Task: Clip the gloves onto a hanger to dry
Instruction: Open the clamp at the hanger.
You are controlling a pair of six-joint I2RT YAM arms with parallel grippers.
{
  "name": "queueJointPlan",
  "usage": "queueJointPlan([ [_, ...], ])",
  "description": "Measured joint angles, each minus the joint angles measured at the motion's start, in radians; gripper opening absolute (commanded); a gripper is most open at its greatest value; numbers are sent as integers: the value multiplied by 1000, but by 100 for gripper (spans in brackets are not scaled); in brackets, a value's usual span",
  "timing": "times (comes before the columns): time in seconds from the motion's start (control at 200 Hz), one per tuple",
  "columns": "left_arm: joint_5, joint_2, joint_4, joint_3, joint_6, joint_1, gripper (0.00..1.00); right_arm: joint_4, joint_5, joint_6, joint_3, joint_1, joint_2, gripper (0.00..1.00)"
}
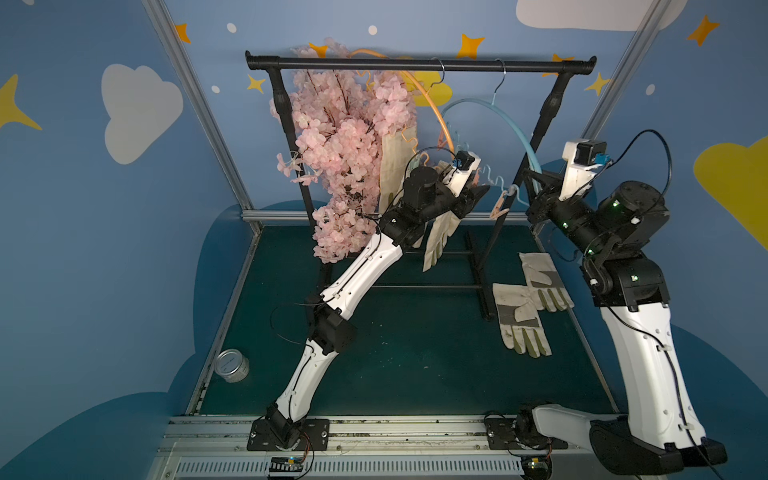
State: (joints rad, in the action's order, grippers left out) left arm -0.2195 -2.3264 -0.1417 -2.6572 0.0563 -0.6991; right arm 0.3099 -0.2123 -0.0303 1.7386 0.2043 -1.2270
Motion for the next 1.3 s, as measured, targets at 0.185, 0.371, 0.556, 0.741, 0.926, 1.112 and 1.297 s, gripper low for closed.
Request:
queueJointPlan([
  [0.185, 14, 0, 2, 0, 4, -2, 43, -3, -3, -1, -3, 0, 0, 6],
  [0.371, 20, 0, 3, 0, 8, -3, 43, -5, -7, -8, -3, 0, 0, 6],
  [0.556, 24, 0, 6, 0, 16, -6, 40, -5, -10, -15, -3, 0, 0, 6],
  [0.741, 29, -1, 10, 0, 24, -11, 51, -6, -10, -16, -3, 0, 0, 7],
  [0.926, 35, -13, 16, 0, 27, -12, 46, -5, -11, -18, -3, 0, 0, 6],
  [1.112, 37, -23, 16, 0, 31, -12, 44, -5, -11, -18, -3, 0, 0, 7],
  [1.297, 37, -23, 16, 0, 30, -14, 49, -5, -11, -17, -3, 0, 0, 7],
])
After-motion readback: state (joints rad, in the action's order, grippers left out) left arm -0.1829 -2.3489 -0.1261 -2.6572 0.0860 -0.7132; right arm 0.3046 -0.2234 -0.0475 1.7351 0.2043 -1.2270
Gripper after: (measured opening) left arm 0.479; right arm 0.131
